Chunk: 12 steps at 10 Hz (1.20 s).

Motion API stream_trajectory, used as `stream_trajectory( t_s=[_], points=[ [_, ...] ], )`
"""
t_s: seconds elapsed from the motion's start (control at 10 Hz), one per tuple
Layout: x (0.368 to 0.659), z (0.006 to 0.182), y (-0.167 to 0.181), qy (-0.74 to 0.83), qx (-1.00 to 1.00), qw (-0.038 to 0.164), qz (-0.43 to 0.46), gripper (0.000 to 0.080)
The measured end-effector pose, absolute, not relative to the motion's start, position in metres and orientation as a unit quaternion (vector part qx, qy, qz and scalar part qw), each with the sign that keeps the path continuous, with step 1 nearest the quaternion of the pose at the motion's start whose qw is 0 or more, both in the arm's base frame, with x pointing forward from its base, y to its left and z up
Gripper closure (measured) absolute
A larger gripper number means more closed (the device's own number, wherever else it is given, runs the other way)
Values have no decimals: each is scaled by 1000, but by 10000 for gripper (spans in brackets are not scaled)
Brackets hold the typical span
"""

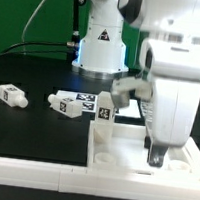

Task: Assemble square table

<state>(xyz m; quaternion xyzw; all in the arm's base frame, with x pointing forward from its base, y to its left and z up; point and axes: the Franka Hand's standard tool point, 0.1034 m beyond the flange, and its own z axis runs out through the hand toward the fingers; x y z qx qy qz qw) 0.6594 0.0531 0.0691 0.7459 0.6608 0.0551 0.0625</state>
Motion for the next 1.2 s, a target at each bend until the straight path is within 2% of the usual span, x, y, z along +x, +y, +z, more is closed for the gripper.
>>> stream_trajectory(
  t_s=[0.1, 0.2, 0.4, 0.5, 0.7, 1.0, 1.2],
  points=[
    [657, 69, 45, 641, 763, 60, 55, 174],
    [657, 67, 46, 636, 768, 59, 55, 156],
    [656, 67, 43, 622, 778, 59, 58, 151],
    [647, 71, 27, 601, 795, 61, 57, 150],
    [638, 98, -14, 525, 849, 48, 35, 150],
    [637, 96, -14, 432, 900, 43, 37, 150],
    [626, 96, -26, 415, 909, 34, 10, 150]
  ],
)
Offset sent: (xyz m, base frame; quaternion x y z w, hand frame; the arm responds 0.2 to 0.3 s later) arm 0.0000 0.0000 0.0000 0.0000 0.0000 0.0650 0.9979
